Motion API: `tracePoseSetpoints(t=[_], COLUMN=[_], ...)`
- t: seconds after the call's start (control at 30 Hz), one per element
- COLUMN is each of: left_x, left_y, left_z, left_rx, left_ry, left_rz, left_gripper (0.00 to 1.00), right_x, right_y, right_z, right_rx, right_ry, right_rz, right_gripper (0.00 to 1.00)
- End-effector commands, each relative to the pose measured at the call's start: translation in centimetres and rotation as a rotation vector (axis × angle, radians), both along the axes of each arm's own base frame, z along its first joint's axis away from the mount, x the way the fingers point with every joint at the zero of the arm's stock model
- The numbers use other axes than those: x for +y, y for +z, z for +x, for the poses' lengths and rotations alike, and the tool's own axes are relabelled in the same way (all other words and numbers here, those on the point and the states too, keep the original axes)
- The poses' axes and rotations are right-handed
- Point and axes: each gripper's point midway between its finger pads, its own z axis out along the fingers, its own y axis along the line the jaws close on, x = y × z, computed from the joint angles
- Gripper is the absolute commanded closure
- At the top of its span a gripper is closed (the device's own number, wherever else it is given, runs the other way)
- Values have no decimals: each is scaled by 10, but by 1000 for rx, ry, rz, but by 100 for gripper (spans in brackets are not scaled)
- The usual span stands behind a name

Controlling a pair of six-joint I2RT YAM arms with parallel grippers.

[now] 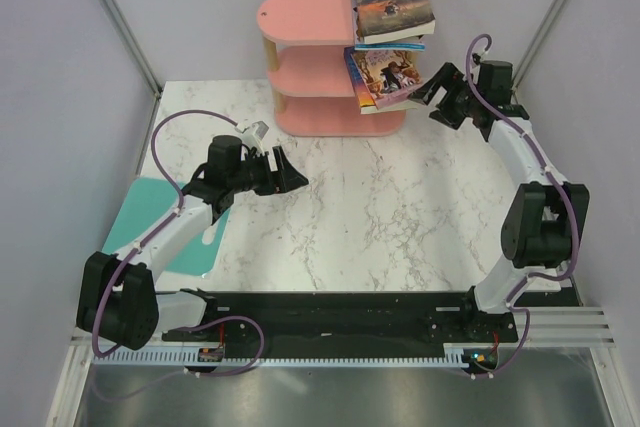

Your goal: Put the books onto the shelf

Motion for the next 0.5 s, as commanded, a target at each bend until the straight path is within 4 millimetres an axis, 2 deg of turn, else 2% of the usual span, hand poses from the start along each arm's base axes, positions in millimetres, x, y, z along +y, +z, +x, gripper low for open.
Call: tracePoseSetpoints(t=[0.0, 0.23, 0.47], left_x=[0, 0, -2], left_y=[5, 1, -5], left_z=[4, 3, 2], left_rx=[-47, -32, -7], left_ry=[-13, -14, -23], left_rz=[27, 28, 23], left_gripper=[16, 16, 16], right_x=[-5, -5, 0], right_y=[44, 62, 60], right_z=[-11, -10, -1], right_rx=[-121, -172, -171], right_ry=[-8, -12, -6], right_rz=[-53, -48, -16], right_gripper=[2, 5, 21])
